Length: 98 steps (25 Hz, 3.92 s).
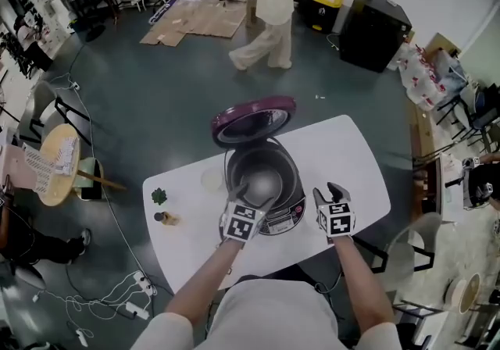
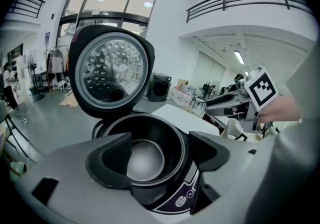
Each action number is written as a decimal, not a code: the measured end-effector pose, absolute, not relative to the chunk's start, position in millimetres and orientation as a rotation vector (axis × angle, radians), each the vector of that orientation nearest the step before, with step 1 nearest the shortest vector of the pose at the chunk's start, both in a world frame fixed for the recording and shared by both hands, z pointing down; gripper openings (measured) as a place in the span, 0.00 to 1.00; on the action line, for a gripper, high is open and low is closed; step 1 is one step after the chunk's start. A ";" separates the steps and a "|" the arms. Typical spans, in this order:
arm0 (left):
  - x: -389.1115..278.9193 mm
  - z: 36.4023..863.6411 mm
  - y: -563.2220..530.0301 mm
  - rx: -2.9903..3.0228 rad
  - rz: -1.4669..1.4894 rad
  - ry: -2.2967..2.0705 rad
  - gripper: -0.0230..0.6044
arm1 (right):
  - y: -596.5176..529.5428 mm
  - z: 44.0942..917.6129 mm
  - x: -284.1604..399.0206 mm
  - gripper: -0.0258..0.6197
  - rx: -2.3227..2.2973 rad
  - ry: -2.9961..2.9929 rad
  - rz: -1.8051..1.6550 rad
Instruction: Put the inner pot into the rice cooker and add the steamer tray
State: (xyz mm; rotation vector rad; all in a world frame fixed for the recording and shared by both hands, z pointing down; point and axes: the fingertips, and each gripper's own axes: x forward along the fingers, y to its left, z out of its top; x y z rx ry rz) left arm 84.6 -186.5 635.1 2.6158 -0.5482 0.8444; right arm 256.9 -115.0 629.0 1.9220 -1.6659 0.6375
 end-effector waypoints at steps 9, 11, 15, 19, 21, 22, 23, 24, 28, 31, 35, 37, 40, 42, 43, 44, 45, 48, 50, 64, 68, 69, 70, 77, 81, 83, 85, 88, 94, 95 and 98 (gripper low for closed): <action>138.3 621.3 -137.9 2.660 0.871 -0.433 0.63 | -67.1 630.1 295.7 0.34 1.970 -1.648 0.671; 153.3 620.5 -128.9 2.665 0.879 -0.422 0.63 | -58.7 632.5 308.4 0.34 1.967 -1.651 0.678; 182.1 617.9 -110.4 2.662 0.883 -0.424 0.63 | -42.1 635.7 332.4 0.34 1.951 -1.666 0.685; 213.0 616.8 -91.7 2.650 0.890 -0.431 0.63 | -31.1 638.8 355.7 0.34 1.919 -1.693 0.689; 228.4 619.9 -82.5 2.640 0.894 -0.432 0.63 | -27.2 643.2 368.7 0.34 1.906 -1.704 0.694; 235.8 621.8 -78.1 2.636 0.897 -0.432 0.63 | -25.6 645.4 375.2 0.34 1.900 -1.710 0.698; 243.2 623.7 -73.5 2.631 0.900 -0.433 0.63 | -23.9 647.6 381.4 0.34 1.893 -1.716 0.701; 250.7 625.6 -68.6 2.626 0.903 -0.433 0.63 | -21.9 649.9 387.5 0.34 1.884 -1.723 0.705; 280.0 635.1 -51.9 2.604 0.918 -0.439 0.62 | -16.7 660.3 409.5 0.34 1.839 -1.747 0.715; 296.6 646.9 -43.4 2.572 0.931 -0.453 0.62 | -15.3 669.6 422.1 0.34 1.803 -1.765 0.720; 310.2 666.8 -33.5 2.523 0.952 -0.483 0.62 | -11.5 684.6 432.8 0.34 1.746 -1.787 0.735; 315.2 679.3 -30.3 2.495 0.966 -0.502 0.62 | -10.4 694.3 436.4 0.34 1.715 -1.798 0.746; 317.8 701.3 -30.4 2.453 0.991 -0.541 0.62 | -11.0 710.5 439.8 0.34 1.663 -1.808 0.762; 314.8 720.2 -30.5 2.421 1.005 -0.567 0.62 | -11.9 722.2 439.7 0.34 1.630 -1.812 0.766; 312.5 729.3 -29.5 2.405 1.013 -0.577 0.62 | -11.7 728.4 438.8 0.34 1.615 -1.814 0.773; 310.3 737.3 -28.2 2.389 1.023 -0.585 0.62 | -11.1 735.1 437.7 0.34 1.601 -1.816 0.780; 308.0 744.5 -26.8 2.373 1.034 -0.592 0.62 | -10.2 742.3 436.7 0.34 1.589 -1.818 0.787; 301.2 766.5 -24.2 2.324 1.061 -0.619 0.62 | -8.9 763.3 435.0 0.34 1.554 -1.818 0.797; 296.4 781.3 -23.0 2.289 1.078 -0.643 0.62 | -7.5 776.5 433.2 0.34 1.521 -1.814 0.807; 267.3 867.7 -6.4 2.072 1.186 -0.827 0.61 | 5.0 858.8 434.2 0.34 1.373 -1.742 0.892; 260.6 884.7 -5.2 2.007 1.195 -0.838 0.61 | 6.0 879.5 436.7 0.34 1.343 -1.713 0.912; 259.3 888.7 -4.6 1.989 1.193 -0.841 0.60 | 7.1 883.7 437.1 0.34 1.336 -1.706 0.921; 258.5 892.3 -4.0 1.973 1.192 -0.843 0.59 | 8.4 887.4 437.3 0.34 1.329 -1.700 0.930; 252.2 910.1 -7.7 1.929 1.250 -0.838 0.32 | 8.4 901.3 434.9 0.23 1.292 -1.693 0.951; 253.6 908.1 -10.2 1.937 1.235 -0.831 0.24 | 0.5 897.4 437.5 0.19 1.315 -1.698 0.966; 253.9 902.7 -12.0 1.950 1.230 -0.833 0.24 | -4.5 892.2 439.2 0.19 1.334 -1.716 0.949; 254.4 895.3 -13.3 1.965 1.223 -0.831 0.25 | -5.8 883.7 438.9 0.19 1.336 -1.728 0.938; 259.0 879.3 -14.1 1.990 1.210 -0.821 0.25 | -5.1 867.0 442.8 0.19 1.346 -1.727 0.927; 267.9 846.7 -13.0 2.046 1.175 -0.807 0.25 | -2.9 830.1 452.3 0.18 1.416 -1.735 0.898; 268.6 841.7 -13.5 2.053 1.166 -0.805 0.25 | -2.9 823.5 453.3 0.18 1.425 -1.739 0.888; 268.6 827.3 -15.4 2.071 1.141 -0.803 0.25 | -3.7 806.2 453.3 0.18 1.449 -1.751 0.862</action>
